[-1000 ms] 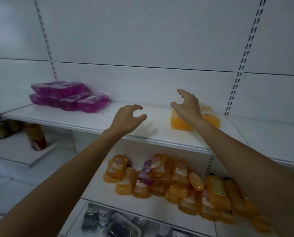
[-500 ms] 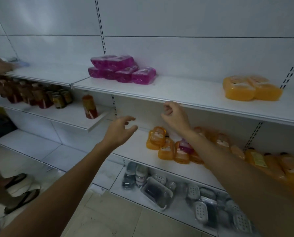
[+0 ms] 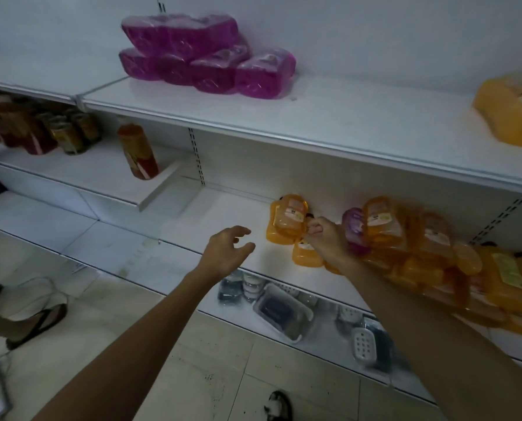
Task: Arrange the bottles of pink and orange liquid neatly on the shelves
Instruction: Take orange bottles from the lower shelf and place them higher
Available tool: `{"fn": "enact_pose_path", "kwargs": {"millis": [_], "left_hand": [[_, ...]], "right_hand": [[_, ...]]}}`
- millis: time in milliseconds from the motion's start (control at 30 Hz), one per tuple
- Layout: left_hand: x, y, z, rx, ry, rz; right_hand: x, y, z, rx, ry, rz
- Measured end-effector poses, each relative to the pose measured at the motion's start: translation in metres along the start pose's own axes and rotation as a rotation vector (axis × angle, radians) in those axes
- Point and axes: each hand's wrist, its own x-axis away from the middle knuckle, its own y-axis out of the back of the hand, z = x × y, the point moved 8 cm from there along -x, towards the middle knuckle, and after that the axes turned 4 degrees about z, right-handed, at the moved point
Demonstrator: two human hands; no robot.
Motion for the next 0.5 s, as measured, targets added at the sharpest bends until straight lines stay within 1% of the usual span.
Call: {"fn": "enact_pose_path", "kwargs": {"millis": [233, 300, 333, 433, 500], "left_hand": [[-0.077, -0.050, 0.022, 0.076, 0.061, 0.101], [-0.091, -0.064, 0.024, 0.073, 0.052, 0.135], [-0.100, -0.070, 0.022, 0.075, 0.039, 0.154], [-0.125, -0.086, 0.007, 0.087, 0.008, 0.201], [-0.139, -0.095, -0.007, 0.104, -0.015, 0.214]], "right_hand": [[-0.046, -0.007, -0.034, -0.003, -0.094, -0.006], [-0.048, 0.000, -0.048, 0.051, -0.120, -0.050], [-0.047, 0.010, -0.051, 0.079, -0.122, -0.112], [-0.040, 0.051, -0.054, 0.207, -0.064, -0.378], [-0.040, 0.075, -0.059, 0.315, -0.079, -0.482]]}}
